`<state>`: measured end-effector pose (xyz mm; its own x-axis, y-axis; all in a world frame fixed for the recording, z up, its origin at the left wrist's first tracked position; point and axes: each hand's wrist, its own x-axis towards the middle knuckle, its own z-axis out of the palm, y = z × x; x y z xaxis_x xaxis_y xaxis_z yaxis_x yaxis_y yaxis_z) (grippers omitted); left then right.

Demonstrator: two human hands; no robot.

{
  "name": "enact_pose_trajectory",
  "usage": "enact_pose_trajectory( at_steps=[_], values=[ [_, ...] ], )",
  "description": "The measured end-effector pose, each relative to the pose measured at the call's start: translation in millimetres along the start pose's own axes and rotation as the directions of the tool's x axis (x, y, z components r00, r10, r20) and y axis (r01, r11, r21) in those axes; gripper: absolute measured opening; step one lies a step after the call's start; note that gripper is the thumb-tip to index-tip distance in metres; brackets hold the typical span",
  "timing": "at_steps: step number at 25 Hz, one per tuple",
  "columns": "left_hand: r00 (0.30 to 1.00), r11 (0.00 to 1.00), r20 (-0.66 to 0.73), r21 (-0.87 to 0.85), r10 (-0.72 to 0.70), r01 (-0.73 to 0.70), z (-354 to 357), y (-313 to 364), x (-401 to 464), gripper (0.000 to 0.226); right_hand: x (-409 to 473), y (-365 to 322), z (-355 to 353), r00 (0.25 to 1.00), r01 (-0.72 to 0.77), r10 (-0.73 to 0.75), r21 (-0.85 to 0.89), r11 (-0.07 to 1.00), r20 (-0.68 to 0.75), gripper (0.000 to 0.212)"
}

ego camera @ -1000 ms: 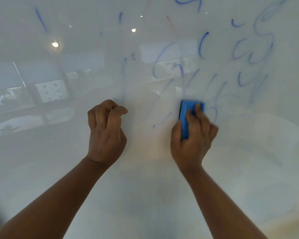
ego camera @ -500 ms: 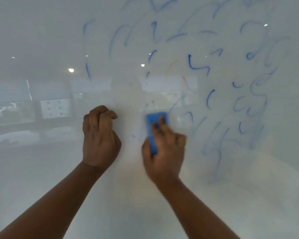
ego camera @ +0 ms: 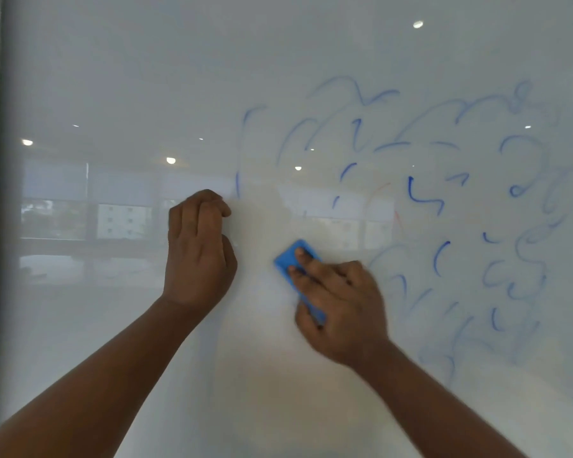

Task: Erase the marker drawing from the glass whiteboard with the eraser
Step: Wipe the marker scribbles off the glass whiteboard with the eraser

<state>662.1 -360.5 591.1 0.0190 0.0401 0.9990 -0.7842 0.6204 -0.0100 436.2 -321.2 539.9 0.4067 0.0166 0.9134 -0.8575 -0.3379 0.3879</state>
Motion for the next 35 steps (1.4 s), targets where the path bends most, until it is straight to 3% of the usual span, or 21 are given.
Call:
enact_pose_trajectory(
  at_steps=[1, 4, 5, 7, 9, 10, 11, 13, 14, 15, 17, 19, 20, 22, 23, 24, 26, 28, 32, 33, 35],
  values=[
    [1.0, 0.999, 0.006, 0.02, 0.031, -0.031, -0.3, -1.3, 0.8, 0.049, 10.4, 19.0, -10.5, 0.999, -0.013, 0.012, -0.041, 0.999, -0.033, 0.045],
    [0.999, 0.999, -0.006, 0.028, 0.035, -0.035, 1.9, -3.5, -0.4, 0.047, 44.2, 21.9, -4.7, 0.894, -0.386, 0.368, -0.022, 0.922, -0.255, 0.045],
    [1.0, 1.0, -0.015, 0.009, 0.006, -0.006, 1.6, -3.7, -2.6, 0.046, 40.2, -1.4, 7.2, 0.897, -0.386, 0.372, -0.012, 0.922, -0.239, 0.048],
    [0.999, 1.0, -0.038, -0.03, -0.011, 0.01, 0.8, -5.6, -6.4, 0.041, 4.5, -50.0, 26.7, 0.975, -0.185, 0.182, -0.013, 0.983, -0.124, 0.052],
    [0.999, 0.998, -0.053, -0.058, 0.011, -0.014, -0.2, -9.4, -8.2, 0.038, -12.7, -41.9, 19.8, 0.998, -0.046, 0.045, -0.03, 0.998, -0.036, 0.051],
    [0.998, 0.997, -0.055, -0.072, 0.014, -0.018, -0.9, -11.0, -8.9, 0.038, -1.4, -24.9, 10.9, 0.997, -0.062, 0.059, -0.06, 0.996, -0.054, 0.052],
    [0.998, 0.996, -0.056, -0.083, 0.008, -0.012, -1.5, -12.1, -8.7, 0.039, 17.8, -7.0, 3.9, 0.98, -0.174, 0.165, -0.071, 0.982, -0.113, 0.052],
    [0.999, 0.995, -0.049, -0.097, -0.012, 0.007, -1.2, -10.6, -7.5, 0.042, 59.9, 6.9, 5.9, 0.838, -0.481, 0.467, 0.02, 0.876, -0.283, 0.051],
    [0.999, 0.995, -0.048, -0.103, -0.022, 0.017, -1.0, -9.4, -7.8, 0.044, 69.1, -4.2, 13.2, 0.825, -0.5, 0.49, 0.042, 0.865, -0.282, 0.051],
    [0.998, 0.993, -0.048, -0.113, -0.035, 0.03, -1.5, -9.4, -8.2, 0.046, 64.9, -23.8, 24.4, 0.871, -0.439, 0.432, 0.026, 0.898, -0.233, 0.052],
    [0.996, 0.99, -0.051, -0.128, -0.068, 0.061, -2.3, -11.5, -7.4, 0.049, 31.9, -60.4, 37.2, 0.981, -0.164, 0.162, -0.012, 0.986, -0.11, 0.053],
    [0.995, 0.988, -0.055, -0.131, -0.086, 0.078, -2.6, -12.4, -7.4, 0.05, 31.1, -39.2, 24.8, 0.996, -0.067, 0.063, -0.054, 0.996, -0.067, 0.054],
    [0.993, 0.987, -0.062, -0.135, -0.098, 0.089, -2.0, -11.7, -8.0, 0.05, 51.1, -17.6, 16.3, 0.986, -0.132, 0.123, -0.074, 0.989, -0.112, 0.054],
    [0.99, 0.983, -0.073, -0.15, -0.121, 0.109, -1.7, -9.0, -7.2, 0.052, 110.2, 11.7, 7.3, 0.873, -0.429, 0.409, -0.022, 0.903, -0.266, 0.05],
    [0.989, 0.981, -0.074, -0.159, -0.126, 0.113, -1.2, -7.5, -5.8, 0.052, 130.2, 8.0, 9.3, 0.842, -0.481, 0.459, -0.008, 0.877, -0.284, 0.048],
    [0.99, 0.979, -0.072, -0.172, -0.125, 0.111, -1.0, -6.6, -3.4, 0.051, 137.6, -4.5, 17.3, 0.868, -0.445, 0.425, -0.022, 0.895, -0.256, 0.047],
    [0.991, 0.976, -0.068, -0.193, -0.114, 0.099, -3.2, -8.6, 4.9, 0.047, 118.8, -35.0, 35.8, 0.977, -0.178, 0.171, -0.053, 0.983, -0.127, 0.043],
    [0.996, 0.98, -0.045, -0.186, -0.083, 0.073, -4.8, -12.8, 17.1, 0.048, 113.3, -25.1, 29.3, 0.997, -0.045, 0.039, -0.078, 0.996, -0.074, 0.04],
    [0.995, 0.97, -0.033, -0.227, -0.094, 0.084, -3.5, -16.4, 40.3, 0.053, 183.2, -4.3, 15.1, 0.863, -0.455, 0.443, 0.005, 0.89, -0.244, 0.042],
    [0.994, 0.961, -0.03, -0.259, -0.108, 0.097, -3.3, -16.1, 44.6, 0.052, 184.5, -17.2, 22.0, 0.883, -0.425, 0.412, -0.009, 0.905, -0.227, 0.044],
    [0.989, 0.936, -0.022, -0.327, -0.145, 0.13, -3.3, -17.7, 49.4, 0.053, 156.6, -40.4, 38.6, 0.979, -0.171, 0.161, -0.07, 0.983, -0.126, 0.047]
  ],
)
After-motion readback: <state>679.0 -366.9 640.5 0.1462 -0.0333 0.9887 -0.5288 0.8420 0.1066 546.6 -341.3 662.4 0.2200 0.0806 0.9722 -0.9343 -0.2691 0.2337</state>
